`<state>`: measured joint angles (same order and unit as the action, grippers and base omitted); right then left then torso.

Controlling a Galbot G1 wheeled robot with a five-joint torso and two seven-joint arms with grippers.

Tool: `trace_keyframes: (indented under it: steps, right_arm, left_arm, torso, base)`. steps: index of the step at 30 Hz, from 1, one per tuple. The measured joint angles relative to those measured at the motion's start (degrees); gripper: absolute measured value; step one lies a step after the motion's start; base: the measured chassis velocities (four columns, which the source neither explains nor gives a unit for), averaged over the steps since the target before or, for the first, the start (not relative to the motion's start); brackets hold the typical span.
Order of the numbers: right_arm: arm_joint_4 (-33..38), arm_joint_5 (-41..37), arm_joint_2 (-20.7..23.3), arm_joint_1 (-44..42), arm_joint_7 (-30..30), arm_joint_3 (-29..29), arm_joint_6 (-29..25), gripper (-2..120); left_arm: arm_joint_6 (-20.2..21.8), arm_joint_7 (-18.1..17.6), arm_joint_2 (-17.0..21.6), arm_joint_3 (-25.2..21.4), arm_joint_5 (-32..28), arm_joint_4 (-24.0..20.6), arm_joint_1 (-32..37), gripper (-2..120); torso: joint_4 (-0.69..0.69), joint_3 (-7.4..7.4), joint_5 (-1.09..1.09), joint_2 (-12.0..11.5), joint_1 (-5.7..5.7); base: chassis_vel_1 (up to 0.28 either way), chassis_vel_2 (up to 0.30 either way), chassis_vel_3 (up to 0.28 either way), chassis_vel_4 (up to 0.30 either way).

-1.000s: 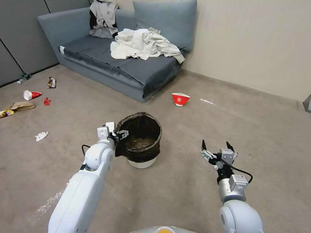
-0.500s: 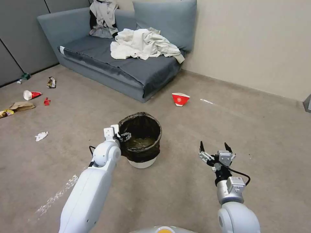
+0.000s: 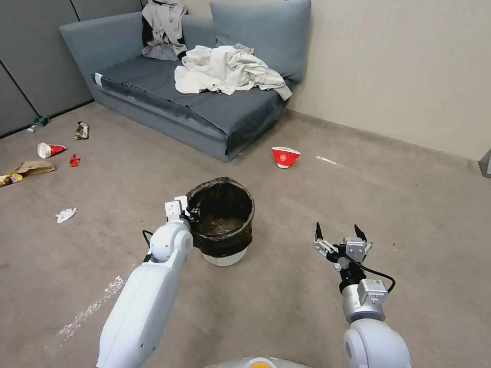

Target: Pick up the trash can from the floor.

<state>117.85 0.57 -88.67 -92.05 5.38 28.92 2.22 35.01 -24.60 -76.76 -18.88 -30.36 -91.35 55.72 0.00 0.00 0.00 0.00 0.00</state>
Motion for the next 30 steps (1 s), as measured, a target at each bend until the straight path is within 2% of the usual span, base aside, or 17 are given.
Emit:
trace_keyframes:
  steps: [2,3,6,7,11,12,15,17,19,20,23,30]
  right_arm:
    - [0.00,0.00,0.00,0.08,-0.01,-0.01,0.00,100]
    - [0.00,0.00,0.00,0.08,-0.01,-0.01,0.00,100]
    - [0.01,0.00,-0.03,0.22,-0.01,-0.02,0.00,100]
    - [0.01,0.00,-0.03,0.22,-0.01,-0.02,0.00,100]
    - [0.06,0.00,0.05,0.58,-0.01,0.03,0.00,100]
    - [0.06,0.00,0.05,0.58,-0.01,0.03,0.00,100]
    - [0.21,-0.01,0.16,0.93,-0.01,-0.02,0.05,100]
    - [0.23,-0.02,0.16,0.97,-0.01,-0.02,0.07,100]
    - [0.44,-0.03,0.14,1.11,-0.01,-0.16,0.17,100]
    - [0.44,-0.03,0.14,1.11,-0.01,-0.16,0.17,100]
    - [0.45,-0.05,0.02,1.25,-0.01,-0.18,0.18,100]
    - [0.78,-0.06,-0.06,1.27,-0.01,-0.19,0.18,100]
  left_arm:
    - [-2.38,1.31,0.48,0.11,-0.37,-0.56,0.78,7]
    - [-2.38,1.31,0.48,0.11,-0.37,-0.56,0.78,7]
    - [-6.58,4.94,1.51,-0.32,0.16,-1.90,2.90,6]
    - [-6.58,4.94,1.51,-0.32,0.16,-1.90,2.90,6]
    - [-12.83,9.11,2.64,-1.39,2.89,-4.62,6.40,5]
    - [-12.83,9.11,2.64,-1.39,2.89,-4.62,6.40,5]
    - [-16.29,11.58,3.62,-2.58,3.39,-8.67,9.48,5]
    - [-16.85,11.95,3.75,-2.84,3.39,-9.40,10.00,5]
    - [-19.01,14.05,4.27,-4.24,2.63,-14.30,13.25,5]
    - [-19.01,14.05,4.27,-4.24,2.63,-14.30,13.25,5]
    - [-20.51,14.86,4.64,-5.55,1.63,-19.02,16.76,5]
    - [-21.20,14.94,4.64,-6.55,2.10,-22.42,19.49,5]
  torso:
    - [-0.01,0.00,-0.02,0.00,0.00]
    - [-0.01,0.00,-0.02,0.00,0.00]
    - [-0.01,0.00,-0.02,0.00,0.00]
    - [-0.01,0.00,-0.02,0.00,0.00]
    - [0.00,0.00,-0.01,0.00,0.00]
    - [0.00,0.00,-0.01,0.00,0.00]
    - [0.01,0.00,0.00,0.00,0.00]
    - [0.01,0.00,0.01,0.00,0.00]
    - [-0.01,0.00,0.00,0.00,0.00]
    - [-0.01,0.00,0.00,0.00,0.00]
    - [-0.01,0.00,0.00,0.00,0.00]
    - [0.00,0.00,0.00,0.00,0.00]
  base:
    - [0.000,0.000,0.000,0.000]
    - [0.000,0.000,0.000,0.000]
    - [0.000,0.000,0.000,0.000]
    - [0.000,0.000,0.000,0.000]
    - [0.000,0.000,0.000,0.000]
    - [0.000,0.000,0.000,0.000]
    - [0.000,0.000,0.000,0.000]
    - [0.000,0.000,0.000,0.000]
    - [0.000,0.000,0.000,0.000]
    - [0.000,0.000,0.000,0.000]
    - [0.000,0.000,0.000,0.000]
    - [0.000,0.000,0.000,0.000]
